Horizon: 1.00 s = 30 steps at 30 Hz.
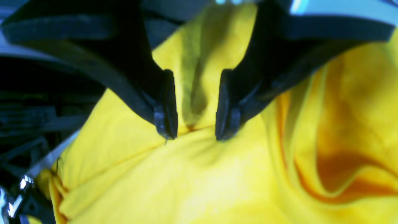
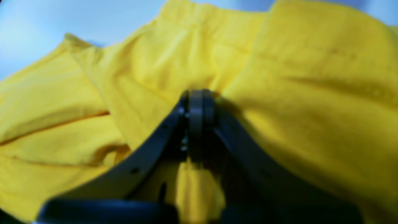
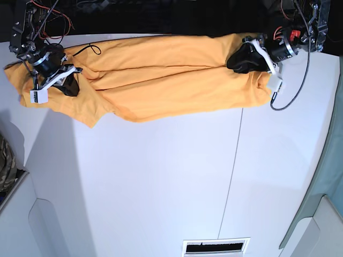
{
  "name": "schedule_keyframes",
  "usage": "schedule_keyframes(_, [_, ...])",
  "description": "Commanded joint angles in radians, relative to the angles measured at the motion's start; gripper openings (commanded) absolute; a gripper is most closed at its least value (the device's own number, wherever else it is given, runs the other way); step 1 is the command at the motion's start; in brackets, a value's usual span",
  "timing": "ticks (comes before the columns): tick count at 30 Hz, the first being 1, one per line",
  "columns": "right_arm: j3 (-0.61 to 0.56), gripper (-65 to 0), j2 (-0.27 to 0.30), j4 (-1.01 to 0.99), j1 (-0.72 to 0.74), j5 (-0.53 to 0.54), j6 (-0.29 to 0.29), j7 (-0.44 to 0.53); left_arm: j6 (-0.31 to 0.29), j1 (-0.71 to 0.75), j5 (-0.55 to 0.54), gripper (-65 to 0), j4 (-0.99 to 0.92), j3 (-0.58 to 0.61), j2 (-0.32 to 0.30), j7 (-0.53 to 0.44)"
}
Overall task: Layout the t-shirt on the table in an organized manner, then fold the t-shirt properly
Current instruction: 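Release and regrasp the shirt end with the left gripper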
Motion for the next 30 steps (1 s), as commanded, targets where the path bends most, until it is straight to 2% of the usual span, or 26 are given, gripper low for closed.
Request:
schedule_keyframes(1, [0.001, -65.0, 0.014, 0.005, 0.002, -0.014, -0.005, -0.001, 0.046, -0.027, 0.055, -41.0, -0.024, -0.004, -0.012, 0.037])
schedule_keyframes(4, [0.002, -65.0, 0.014, 0.005, 0.002, -0.014, -0.006, 0.002, 0.047, -0.114, 0.071, -41.0, -0.097, 0.008, -0.014, 0.04])
schedule_keyframes(9, [0.002, -65.0, 0.014, 0.005, 0.002, -0.014, -0.017, 0.037, 0.047, -0.256, 0.104, -41.0, -0.206, 0.126, -0.018, 0.04])
schedule_keyframes(13, [0.002, -65.0, 0.013, 0.005, 0.002, -0.014, -0.017, 0.037, 0.044, -0.306, 0.055, -40.9, -0.197, 0.171, -0.032, 0.076])
schedule_keyframes(17, [0.002, -65.0, 0.014, 0.005, 0.002, -0.038, -0.017, 0.037, 0.044, -0.297, -0.063, -40.9, -0.073, 0.17, -0.093, 0.133])
schedule_keyframes(22, [0.002, -65.0, 0.014, 0.005, 0.002, -0.04, -0.017, 0.037, 0.049, -0.279, -0.119, -40.9, 0.084, 0.169, -0.207, 0.157])
schedule_keyframes(24, [0.002, -65.0, 0.013, 0.005, 0.002, -0.04, -0.017, 0.037, 0.09, -0.279, -0.108, -40.4, 0.109, 0.166, -0.237, 0.156])
schedule_keyframes(25, [0.002, -65.0, 0.013, 0.005, 0.002, -0.04, -0.017, 0.037, 0.105, -0.279, -0.095, -37.8, 0.111, 0.156, -0.243, 0.155])
schedule_keyframes(27, [0.002, -65.0, 0.013, 0.005, 0.002, -0.04, -0.017, 0.037, 0.125, -0.278, -0.071, -33.4, 0.108, 0.125, -0.239, 0.155])
schedule_keyframes(30, [0.001, -65.0, 0.013, 0.005, 0.002, -0.036, -0.017, 0.036, 0.188, -0.279, -0.026, -33.2, 0.08, 0.08, -0.222, 0.129])
